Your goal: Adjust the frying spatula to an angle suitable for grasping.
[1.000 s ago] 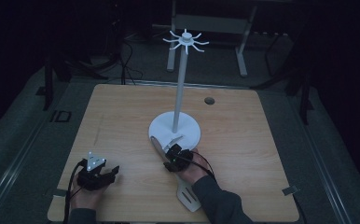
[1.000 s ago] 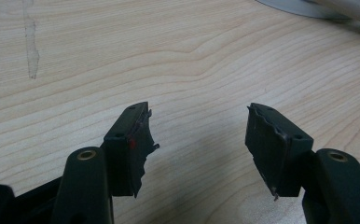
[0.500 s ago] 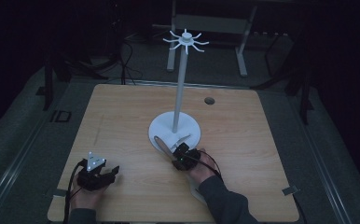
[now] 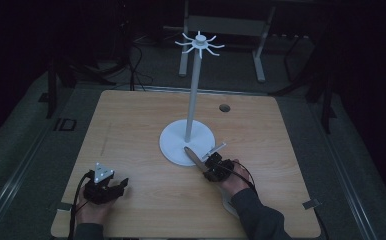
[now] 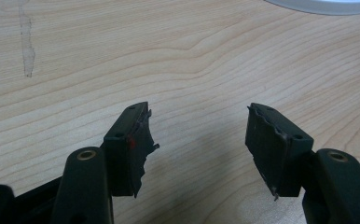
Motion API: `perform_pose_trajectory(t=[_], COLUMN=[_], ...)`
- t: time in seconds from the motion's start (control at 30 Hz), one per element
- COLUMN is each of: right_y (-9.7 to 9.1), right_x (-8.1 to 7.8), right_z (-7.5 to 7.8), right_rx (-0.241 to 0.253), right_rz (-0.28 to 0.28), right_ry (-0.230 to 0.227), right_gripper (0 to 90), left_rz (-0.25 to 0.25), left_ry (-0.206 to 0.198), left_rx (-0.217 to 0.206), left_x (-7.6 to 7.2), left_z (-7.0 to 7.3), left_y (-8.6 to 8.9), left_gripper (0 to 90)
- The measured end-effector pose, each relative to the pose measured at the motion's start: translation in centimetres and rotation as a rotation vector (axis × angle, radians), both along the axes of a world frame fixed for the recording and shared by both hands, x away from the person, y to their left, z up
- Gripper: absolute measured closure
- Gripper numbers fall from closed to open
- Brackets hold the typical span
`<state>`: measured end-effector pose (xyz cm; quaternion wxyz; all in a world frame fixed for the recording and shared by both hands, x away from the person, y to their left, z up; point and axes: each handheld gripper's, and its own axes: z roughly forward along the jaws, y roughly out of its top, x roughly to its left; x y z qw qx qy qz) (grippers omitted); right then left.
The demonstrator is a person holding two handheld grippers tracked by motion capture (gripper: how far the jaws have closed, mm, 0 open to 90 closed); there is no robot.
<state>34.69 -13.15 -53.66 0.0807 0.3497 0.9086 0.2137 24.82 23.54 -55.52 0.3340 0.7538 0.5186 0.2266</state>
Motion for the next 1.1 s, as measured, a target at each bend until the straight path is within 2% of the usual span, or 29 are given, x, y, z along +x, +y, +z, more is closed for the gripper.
perform_pose_trajectory(t=[0.2,0.4,0.6,0.7,0.9,1.1], right_y=[0.4,1.4,1.7,1.6,1.5,0.4], right_x=[0.7,1.3,1.3,1.2,0.5,0.0], right_z=[-0.2,0.0,0.1,0.1,0.2,1.0], right_rx=[0.007,-0.039,-0.061,-0.057,-0.041,0.023], right_rz=[0.021,0.029,0.023,0.027,0.015,0.012], right_ry=[-0.006,0.006,0.016,0.009,-0.041,-0.078], right_gripper=[72.0,71.3,73.2,73.8,73.9,73.9], left_rz=[-0.001,0.001,0.001,0.002,0.000,-0.001], left_ry=[0.000,-0.003,-0.003,-0.002,-0.002,0.001], left_rx=[0.000,-0.004,-0.005,-0.004,-0.003,0.001], left_x=[0.0,0.0,0.0,0.1,0.1,0.1], left_z=[0.0,0.0,0.0,0.0,0.0,0.0], left_y=[0.0,0.0,0.1,0.1,0.0,0.0], left_gripper=[40.4,40.4,40.4,40.4,40.4,40.4])
